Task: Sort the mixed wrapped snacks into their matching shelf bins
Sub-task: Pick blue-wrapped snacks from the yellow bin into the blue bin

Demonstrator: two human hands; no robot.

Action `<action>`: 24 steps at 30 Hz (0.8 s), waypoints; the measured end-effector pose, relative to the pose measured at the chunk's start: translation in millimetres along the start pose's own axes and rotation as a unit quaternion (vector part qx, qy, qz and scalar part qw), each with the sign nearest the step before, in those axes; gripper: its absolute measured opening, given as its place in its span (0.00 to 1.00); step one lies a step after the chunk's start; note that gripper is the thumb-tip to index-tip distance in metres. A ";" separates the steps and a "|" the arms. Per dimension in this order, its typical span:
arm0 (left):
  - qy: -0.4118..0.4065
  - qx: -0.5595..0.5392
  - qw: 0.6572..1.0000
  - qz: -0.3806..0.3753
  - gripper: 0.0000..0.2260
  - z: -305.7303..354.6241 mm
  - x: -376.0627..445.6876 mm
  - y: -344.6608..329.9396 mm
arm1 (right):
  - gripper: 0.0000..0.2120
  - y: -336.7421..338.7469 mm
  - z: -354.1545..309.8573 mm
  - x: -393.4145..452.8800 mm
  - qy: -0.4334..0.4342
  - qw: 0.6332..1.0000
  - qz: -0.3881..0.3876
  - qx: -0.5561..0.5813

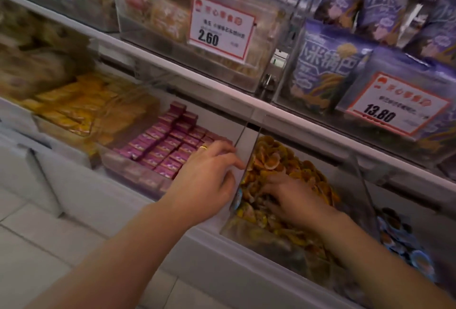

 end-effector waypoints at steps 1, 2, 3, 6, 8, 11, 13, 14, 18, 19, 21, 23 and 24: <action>-0.003 -0.004 1.000 -0.003 0.13 0.6 -0.3 0.1 | 0.11 2.8 7.6 -3.7 -0.020 1.000 0.012 -0.002; -0.005 -0.006 1.000 -0.005 0.13 1.4 -0.4 0.4 | 0.08 5.7 14.9 -6.3 -0.039 0.999 0.024 -0.004; -0.005 -0.009 1.000 -0.006 0.13 2.0 -0.2 0.6 | 0.06 8.5 20.0 -7.6 -0.057 0.998 0.035 -0.004; -0.004 -0.023 1.000 -0.013 0.12 4.0 0.4 -1.2 | 0.04 10.4 22.8 -4.0 -0.088 0.995 0.042 -0.015; -0.014 -0.019 0.999 -0.028 0.12 8.8 0.0 -6.8 | 0.12 2.9 11.0 0.1 -0.070 0.997 0.018 -0.022; -0.025 0.011 0.998 -0.056 0.14 13.2 0.8 -16.9 | 0.22 -11.0 -13.3 5.7 -0.018 0.997 -0.030 -0.062; -0.027 0.022 0.997 -0.068 0.15 12.1 2.0 -20.1 | 0.18 -9.8 -21.8 8.5 -0.007 0.998 -0.020 -0.064; -0.027 0.021 0.997 -0.070 0.15 10.9 2.9 -20.1 | 0.15 -6.5 -21.9 8.4 -0.013 0.999 -0.005 -0.044; -0.023 0.011 0.997 -0.068 0.15 8.2 5.9 -20.5 | 0.11 10.4 -11.9 0.3 -0.070 0.996 0.042 0.028; -0.023 0.011 0.998 -0.063 0.15 8.6 6.9 -20.7 | 0.12 14.4 -14.0 -0.7 -0.065 0.996 0.056 0.033; -0.020 0.007 0.998 -0.055 0.14 9.7 9.0 -21.1 | 0.13 15.3 -26.2 3.5 -0.039 0.995 0.062 0.063; -0.017 0.000 0.998 -0.053 0.14 9.9 10.0 -21.2 | 0.13 4.0 -39.0 12.3 -0.023 0.996 0.028 0.084; -0.016 0.001 0.998 -0.055 0.14 9.6 10.1 -21.4 | 0.13 -3.9 -41.8 16.9 -0.027 0.997 0.005 0.079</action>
Point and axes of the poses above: each hand's wrist, its own x-axis towards the middle knuckle, its own y-axis out of the back of the hand, z = x × y, the point moved 9 cm from there along x, towards the middle knuckle, and after that the axes turned 7 degrees about y, right-handed, at the moved point
